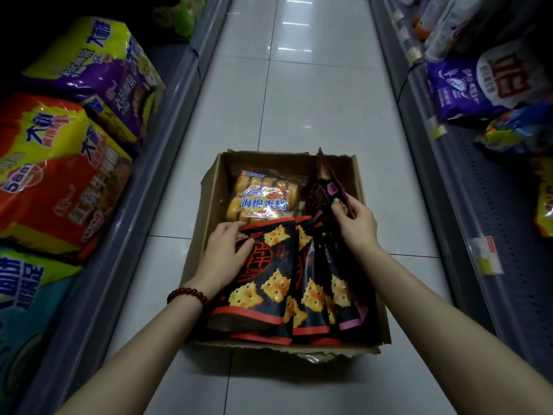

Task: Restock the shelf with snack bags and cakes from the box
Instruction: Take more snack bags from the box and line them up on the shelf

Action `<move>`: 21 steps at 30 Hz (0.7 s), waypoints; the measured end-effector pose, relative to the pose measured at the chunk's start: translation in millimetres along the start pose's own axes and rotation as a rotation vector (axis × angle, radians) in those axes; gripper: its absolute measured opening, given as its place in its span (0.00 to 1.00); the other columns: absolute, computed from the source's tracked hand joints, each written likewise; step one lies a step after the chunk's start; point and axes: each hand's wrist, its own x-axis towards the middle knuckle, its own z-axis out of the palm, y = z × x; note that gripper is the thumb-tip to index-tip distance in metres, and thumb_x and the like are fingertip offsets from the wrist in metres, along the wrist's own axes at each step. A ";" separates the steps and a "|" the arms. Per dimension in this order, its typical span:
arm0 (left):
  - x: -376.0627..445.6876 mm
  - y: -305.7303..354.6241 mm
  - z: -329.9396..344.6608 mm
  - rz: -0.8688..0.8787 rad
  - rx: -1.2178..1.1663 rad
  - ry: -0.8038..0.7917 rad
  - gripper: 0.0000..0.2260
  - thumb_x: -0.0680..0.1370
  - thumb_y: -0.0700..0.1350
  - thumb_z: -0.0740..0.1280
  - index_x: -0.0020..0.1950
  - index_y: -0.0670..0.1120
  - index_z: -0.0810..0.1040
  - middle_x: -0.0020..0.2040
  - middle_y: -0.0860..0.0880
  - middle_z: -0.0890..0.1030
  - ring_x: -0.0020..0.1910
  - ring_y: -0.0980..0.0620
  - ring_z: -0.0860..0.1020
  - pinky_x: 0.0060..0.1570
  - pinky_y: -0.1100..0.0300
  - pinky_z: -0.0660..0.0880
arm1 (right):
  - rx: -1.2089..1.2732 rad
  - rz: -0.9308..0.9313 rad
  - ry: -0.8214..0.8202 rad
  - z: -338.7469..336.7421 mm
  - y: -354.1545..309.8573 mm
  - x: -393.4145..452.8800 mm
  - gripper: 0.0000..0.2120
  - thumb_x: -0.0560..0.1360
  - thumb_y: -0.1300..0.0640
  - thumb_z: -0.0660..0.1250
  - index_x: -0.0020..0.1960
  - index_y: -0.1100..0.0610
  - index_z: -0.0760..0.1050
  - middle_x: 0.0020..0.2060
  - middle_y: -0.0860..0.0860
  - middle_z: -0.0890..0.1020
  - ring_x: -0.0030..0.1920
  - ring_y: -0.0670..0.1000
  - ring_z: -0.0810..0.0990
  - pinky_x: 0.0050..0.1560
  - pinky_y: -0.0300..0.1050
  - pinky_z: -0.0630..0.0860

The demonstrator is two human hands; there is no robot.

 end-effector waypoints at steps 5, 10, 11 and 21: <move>-11.0 -1.5 12.6 -0.060 0.005 0.017 0.28 0.78 0.54 0.64 0.75 0.44 0.61 0.72 0.46 0.65 0.71 0.48 0.63 0.70 0.53 0.63 | 0.050 -0.051 0.144 -8.5 -7.8 -4.6 0.13 0.79 0.54 0.63 0.61 0.55 0.79 0.52 0.50 0.84 0.55 0.50 0.81 0.59 0.46 0.76; -15.6 -0.9 16.5 -0.142 -0.024 0.068 0.37 0.75 0.58 0.66 0.76 0.41 0.57 0.73 0.44 0.62 0.72 0.47 0.63 0.68 0.52 0.65 | 0.118 -0.207 0.242 -26.4 -35.1 -15.3 0.14 0.77 0.50 0.66 0.56 0.57 0.81 0.47 0.47 0.85 0.50 0.44 0.81 0.56 0.46 0.79; -16.4 0.0 17.7 -0.164 -0.010 0.057 0.39 0.74 0.60 0.66 0.76 0.41 0.55 0.74 0.44 0.61 0.73 0.46 0.62 0.69 0.51 0.65 | 0.138 -0.252 0.259 -29.8 -41.9 -18.5 0.13 0.77 0.51 0.66 0.55 0.58 0.82 0.45 0.46 0.84 0.48 0.42 0.81 0.53 0.43 0.79; -43.6 28.6 30.3 -0.218 0.153 -0.063 0.46 0.68 0.76 0.54 0.77 0.56 0.38 0.78 0.45 0.39 0.76 0.35 0.42 0.73 0.39 0.46 | 0.296 -0.484 0.214 -48.6 -70.9 -52.5 0.11 0.77 0.59 0.66 0.57 0.60 0.81 0.49 0.53 0.84 0.54 0.50 0.82 0.56 0.48 0.79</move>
